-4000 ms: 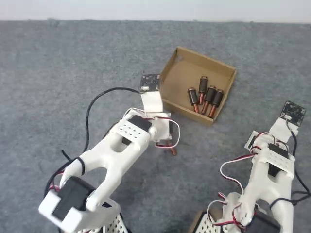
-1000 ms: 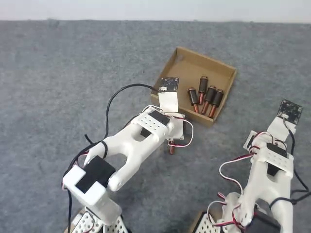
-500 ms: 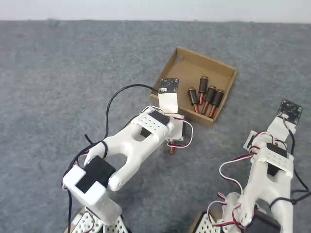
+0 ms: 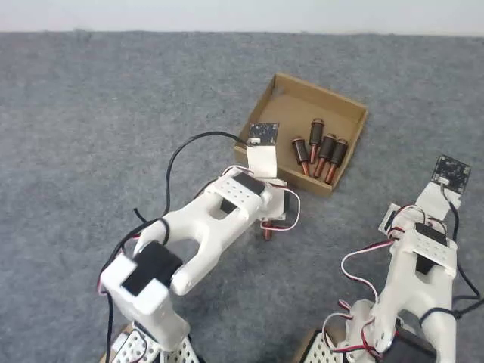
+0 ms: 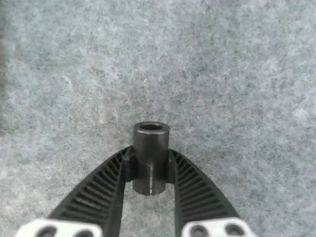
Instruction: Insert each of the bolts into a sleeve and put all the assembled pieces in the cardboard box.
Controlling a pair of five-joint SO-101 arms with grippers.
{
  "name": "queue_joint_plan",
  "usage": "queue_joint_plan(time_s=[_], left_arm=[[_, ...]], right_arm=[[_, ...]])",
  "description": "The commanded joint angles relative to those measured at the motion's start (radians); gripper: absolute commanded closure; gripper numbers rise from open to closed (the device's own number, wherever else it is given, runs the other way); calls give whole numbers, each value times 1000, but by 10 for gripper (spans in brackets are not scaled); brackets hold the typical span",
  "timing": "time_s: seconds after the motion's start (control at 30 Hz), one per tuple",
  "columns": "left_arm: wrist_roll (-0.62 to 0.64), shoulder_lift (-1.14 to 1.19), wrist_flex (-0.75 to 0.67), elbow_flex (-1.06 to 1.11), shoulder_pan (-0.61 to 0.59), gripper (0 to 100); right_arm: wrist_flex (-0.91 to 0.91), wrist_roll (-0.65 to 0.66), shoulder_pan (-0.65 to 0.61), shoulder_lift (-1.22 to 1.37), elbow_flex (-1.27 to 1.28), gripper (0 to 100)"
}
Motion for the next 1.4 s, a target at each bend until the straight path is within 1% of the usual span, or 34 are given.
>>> queue_joint_plan(time_s=[0.0, 0.1, 0.17, 0.27, 0.53, 0.63, 0.73, 0.83, 0.97, 1.23, 1.3, 1.37], left_arm=[[-6, 66, 107, -156, 5, 906], [-8, 143, 199, -255, 5, 906], [-9, 176, 235, -291, 5, 914], [-9, 183, 235, -295, 3, 998], [-18, 69, 229, -206, -3, 988], [-101, -6, 186, -147, -25, 988], [-153, -84, 112, -74, -84, 988], [-158, -160, 41, -4, -161, 988], [-158, -264, -8, 82, -227, 988], [-158, -512, -15, 251, -299, 988], [-158, -574, -44, 297, -347, 988], [-158, -628, -115, 366, -410, 988]], right_arm=[[-15, 17, -10, -51, -5, 961], [-13, 17, -10, -51, -5, 961], [-13, 17, -10, -51, -5, 961], [-13, 17, -10, -51, -5, 961], [-8, 17, -10, -51, -5, 961], [-8, 17, -10, -51, -5, 961], [-8, 17, -10, -51, -5, 961], [-12, 17, -10, -51, -5, 961], [-16, 17, -10, -51, -5, 961], [-21, 17, -10, -61, -12, 957], [-90, 17, -12, -51, -8, 957], [-185, 17, -31, -51, 9, 959]])
